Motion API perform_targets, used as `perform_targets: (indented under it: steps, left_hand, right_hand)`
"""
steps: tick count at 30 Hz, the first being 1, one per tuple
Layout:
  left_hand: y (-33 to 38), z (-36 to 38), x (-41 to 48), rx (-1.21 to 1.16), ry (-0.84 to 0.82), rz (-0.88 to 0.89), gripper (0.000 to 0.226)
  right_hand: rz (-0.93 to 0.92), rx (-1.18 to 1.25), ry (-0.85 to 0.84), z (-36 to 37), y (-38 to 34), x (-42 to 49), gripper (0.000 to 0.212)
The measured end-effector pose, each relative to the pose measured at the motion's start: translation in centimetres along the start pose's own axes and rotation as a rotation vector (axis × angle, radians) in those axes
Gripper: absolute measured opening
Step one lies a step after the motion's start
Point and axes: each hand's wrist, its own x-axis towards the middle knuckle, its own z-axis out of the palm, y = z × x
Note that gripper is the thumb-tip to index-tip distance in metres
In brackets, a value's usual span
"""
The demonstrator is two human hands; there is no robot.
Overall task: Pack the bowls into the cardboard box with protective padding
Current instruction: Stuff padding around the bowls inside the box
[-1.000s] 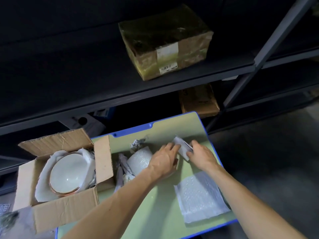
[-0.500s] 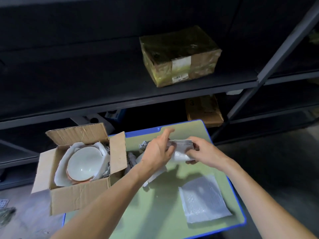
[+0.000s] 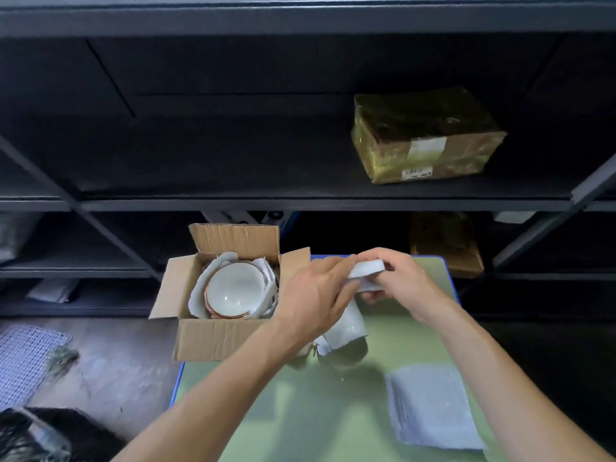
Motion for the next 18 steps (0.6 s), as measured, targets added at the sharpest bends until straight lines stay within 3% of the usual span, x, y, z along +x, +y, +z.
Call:
perform_targets:
  steps: [4, 7, 10, 13, 16, 18]
  left_hand:
    - [-1.7, -1.5, -1.8, 0.040, 0.013, 0.065, 0.057]
    - [-3.5, -2.7, -2.8, 0.082, -0.023, 0.085, 0.051]
    - [-5.5, -4.2, -3.7, 0.102, -0.077, 0.063, 0.039]
    - [-7.5, -5.6, -4.5, 0.057, -0.040, 0.007, 0.031]
    - [-9.5, -7.0, -5.3, 0.020, 0.043, -0.051, 0.038]
    - [-10.8, -8.0, -5.9, 0.022, 0.061, -0.044, 0.037]
  right_hand:
    - [0.062, 0.092, -0.073, 2.5, -1.3, 0.6, 0.039]
    - [0.126, 0.149, -0.128, 4.2, -2.2, 0.9, 0.046]
    - [0.138, 0.145, -0.146, 6.1, -3.2, 1.0, 0.040]
    - [0.043, 0.046, -0.163, 7.9, -4.1, 0.9, 0.035]
    - [-0.141, -0.205, -0.223, 10.0, -5.5, 0.6, 0.021]
    - [-0.214, -0.353, -0.144, 11.7, -6.1, 0.9, 0.020]
